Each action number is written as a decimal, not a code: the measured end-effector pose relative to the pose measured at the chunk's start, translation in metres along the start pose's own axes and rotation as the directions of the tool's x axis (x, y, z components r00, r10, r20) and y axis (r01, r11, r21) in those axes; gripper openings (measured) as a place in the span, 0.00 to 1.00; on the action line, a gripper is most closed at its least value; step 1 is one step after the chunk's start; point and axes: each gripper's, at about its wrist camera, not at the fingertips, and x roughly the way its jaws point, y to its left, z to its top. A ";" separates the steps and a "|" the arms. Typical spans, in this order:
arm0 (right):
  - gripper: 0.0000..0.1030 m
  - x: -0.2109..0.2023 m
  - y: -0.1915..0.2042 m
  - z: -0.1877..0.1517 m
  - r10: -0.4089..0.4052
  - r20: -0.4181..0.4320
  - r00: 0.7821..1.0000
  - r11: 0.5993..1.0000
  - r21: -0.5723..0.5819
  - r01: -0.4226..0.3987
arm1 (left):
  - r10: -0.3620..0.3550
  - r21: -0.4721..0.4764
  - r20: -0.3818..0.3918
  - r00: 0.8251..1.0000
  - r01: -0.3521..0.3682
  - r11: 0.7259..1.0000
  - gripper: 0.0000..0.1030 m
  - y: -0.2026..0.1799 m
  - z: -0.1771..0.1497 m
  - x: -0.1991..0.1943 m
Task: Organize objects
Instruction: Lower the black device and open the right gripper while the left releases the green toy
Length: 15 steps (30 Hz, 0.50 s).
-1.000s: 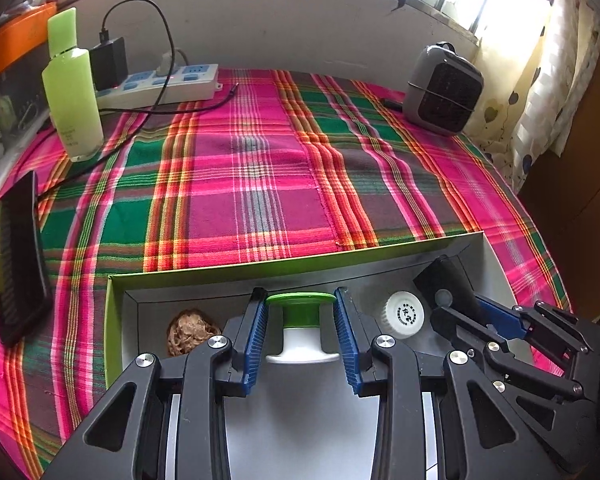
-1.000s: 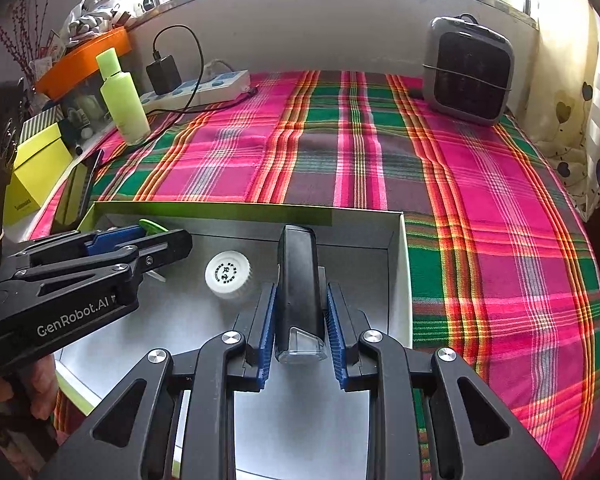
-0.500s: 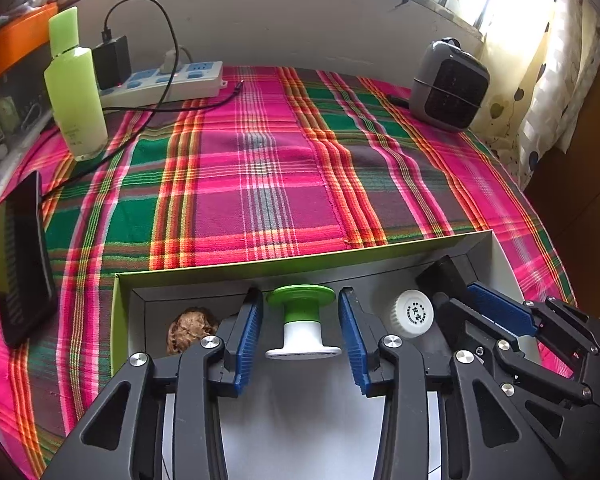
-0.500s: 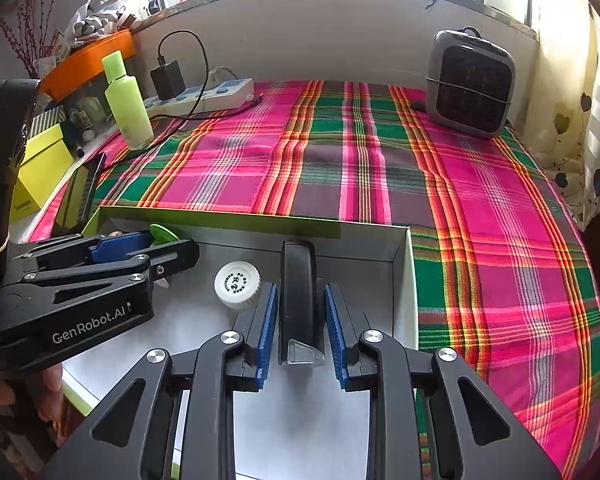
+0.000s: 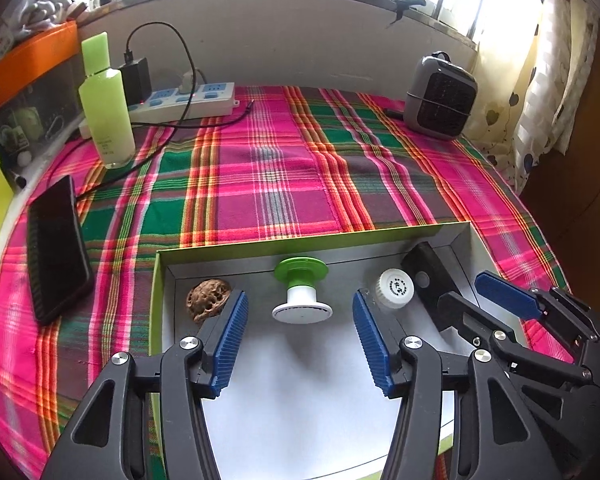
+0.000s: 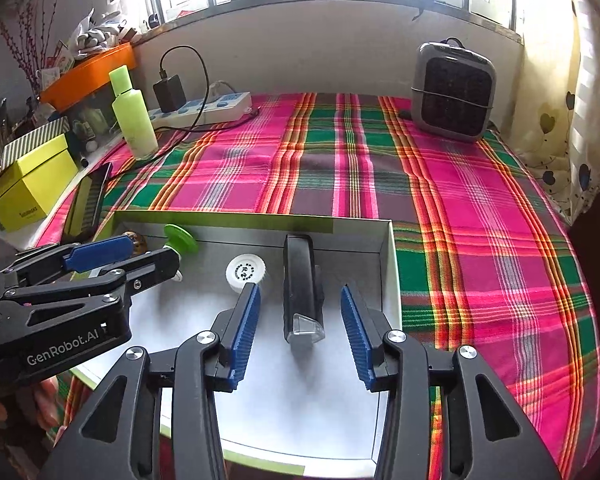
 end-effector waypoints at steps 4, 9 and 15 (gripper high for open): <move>0.42 -0.013 0.001 -0.005 -0.007 0.020 1.000 1.000 0.009 0.007 | 0.024 0.004 0.032 0.999 -0.025 1.000 0.52 -0.003 -0.008 -0.018; 0.42 -0.029 0.002 -0.012 0.001 0.044 0.999 1.000 0.022 -0.002 | 0.021 -0.009 0.045 0.999 -0.020 1.000 0.52 -0.003 -0.020 -0.035; 0.42 -0.053 0.007 -0.027 0.007 0.077 0.997 1.000 0.014 -0.008 | 0.008 -0.042 0.053 0.999 -0.006 0.999 0.52 -0.001 -0.037 -0.055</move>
